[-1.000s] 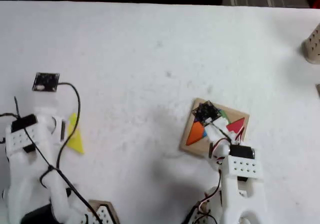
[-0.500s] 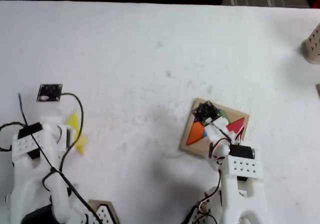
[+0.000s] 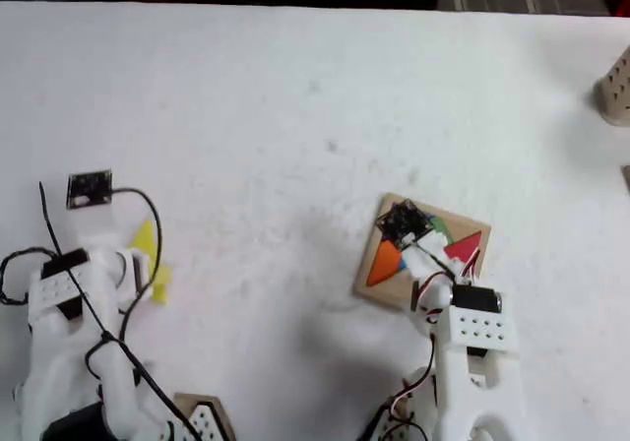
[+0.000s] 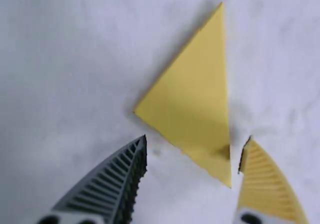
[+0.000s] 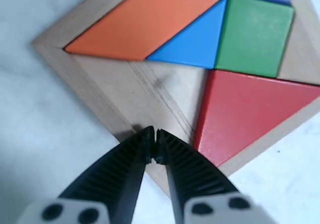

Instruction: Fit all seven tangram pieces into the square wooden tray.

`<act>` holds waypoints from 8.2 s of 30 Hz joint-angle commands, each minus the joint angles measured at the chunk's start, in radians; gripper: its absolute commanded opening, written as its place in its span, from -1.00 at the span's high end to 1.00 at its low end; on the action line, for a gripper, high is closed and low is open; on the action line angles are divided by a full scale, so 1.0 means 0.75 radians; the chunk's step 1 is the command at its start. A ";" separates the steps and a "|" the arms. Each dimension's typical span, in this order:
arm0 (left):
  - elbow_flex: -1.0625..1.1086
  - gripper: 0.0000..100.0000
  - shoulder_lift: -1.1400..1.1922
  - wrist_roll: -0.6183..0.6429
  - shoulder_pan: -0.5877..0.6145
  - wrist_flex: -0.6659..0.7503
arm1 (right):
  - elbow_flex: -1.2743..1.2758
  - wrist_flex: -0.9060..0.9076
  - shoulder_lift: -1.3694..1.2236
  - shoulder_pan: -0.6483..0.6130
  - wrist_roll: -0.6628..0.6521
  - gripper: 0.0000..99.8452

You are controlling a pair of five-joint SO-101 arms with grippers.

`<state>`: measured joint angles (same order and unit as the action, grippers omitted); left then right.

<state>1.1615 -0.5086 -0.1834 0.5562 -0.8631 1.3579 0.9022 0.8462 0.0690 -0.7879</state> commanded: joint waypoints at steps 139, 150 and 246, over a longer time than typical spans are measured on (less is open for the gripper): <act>-0.874 0.75 0.868 0.153 -0.173 -0.180 | 0.012 -0.007 0.003 -0.015 0.016 0.97; -0.872 0.80 0.866 0.108 -0.183 -0.182 | 0.012 -0.007 0.003 -0.015 0.016 0.97; -2.467 0.25 1.908 0.489 -0.355 -0.683 | 0.012 -0.009 0.003 -0.015 0.014 0.97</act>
<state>-0.6751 0.9229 0.1803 0.3000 -1.3265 1.3579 0.9022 0.8477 0.0690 -0.7818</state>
